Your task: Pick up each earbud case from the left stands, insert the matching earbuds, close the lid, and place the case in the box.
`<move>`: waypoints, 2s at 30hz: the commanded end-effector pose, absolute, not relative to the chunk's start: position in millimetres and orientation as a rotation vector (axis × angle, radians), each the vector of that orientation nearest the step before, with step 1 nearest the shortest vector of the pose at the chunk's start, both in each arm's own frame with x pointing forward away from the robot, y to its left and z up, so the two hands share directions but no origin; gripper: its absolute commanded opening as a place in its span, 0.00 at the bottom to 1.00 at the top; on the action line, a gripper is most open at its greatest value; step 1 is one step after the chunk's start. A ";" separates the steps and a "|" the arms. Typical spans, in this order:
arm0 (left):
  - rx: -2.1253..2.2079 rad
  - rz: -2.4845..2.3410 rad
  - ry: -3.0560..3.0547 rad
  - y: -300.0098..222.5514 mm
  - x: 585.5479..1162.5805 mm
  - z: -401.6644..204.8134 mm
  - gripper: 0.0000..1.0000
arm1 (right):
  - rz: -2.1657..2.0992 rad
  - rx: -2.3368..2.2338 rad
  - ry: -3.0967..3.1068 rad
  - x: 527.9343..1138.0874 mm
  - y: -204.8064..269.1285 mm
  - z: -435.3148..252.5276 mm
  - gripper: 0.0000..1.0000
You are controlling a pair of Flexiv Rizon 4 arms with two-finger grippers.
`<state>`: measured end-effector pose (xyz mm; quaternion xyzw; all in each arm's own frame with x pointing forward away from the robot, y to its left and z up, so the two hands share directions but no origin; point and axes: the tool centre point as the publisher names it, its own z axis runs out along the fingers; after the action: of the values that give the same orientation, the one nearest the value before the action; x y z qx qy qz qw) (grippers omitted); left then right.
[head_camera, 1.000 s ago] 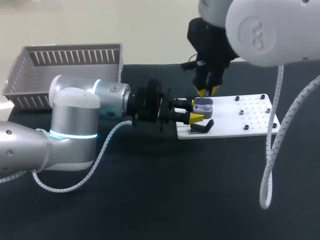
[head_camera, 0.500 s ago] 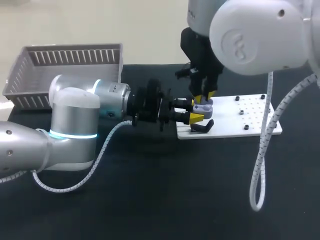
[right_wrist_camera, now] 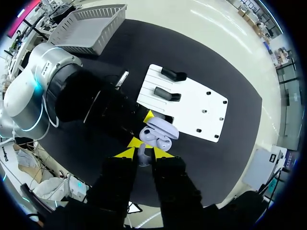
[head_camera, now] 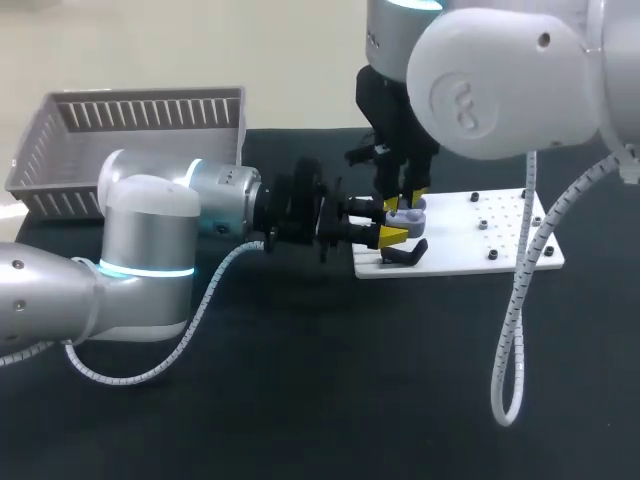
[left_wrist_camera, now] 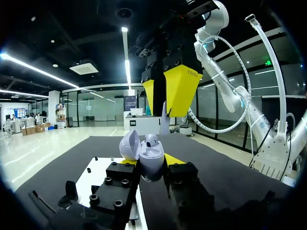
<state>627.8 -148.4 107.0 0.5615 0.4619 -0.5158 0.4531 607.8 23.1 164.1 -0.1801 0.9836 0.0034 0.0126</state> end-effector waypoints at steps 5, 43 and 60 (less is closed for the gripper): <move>1.383 -1.270 1.140 -148.3 627.0 106.3 0.00 | 0.025 -0.564 3.073 613.4 22.3 156.6 0.00; 1.383 -1.270 1.140 -148.3 627.0 106.3 0.00 | 0.039 -0.570 3.071 626.5 22.0 143.8 0.00; 1.383 -1.270 1.140 -148.3 627.0 106.3 0.00 | 0.096 -0.549 3.049 619.4 16.1 161.9 1.00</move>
<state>629.6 -148.3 106.7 0.5610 0.4623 -0.5154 0.4538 628.5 26.2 151.7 -0.1793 0.9835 0.0218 0.0105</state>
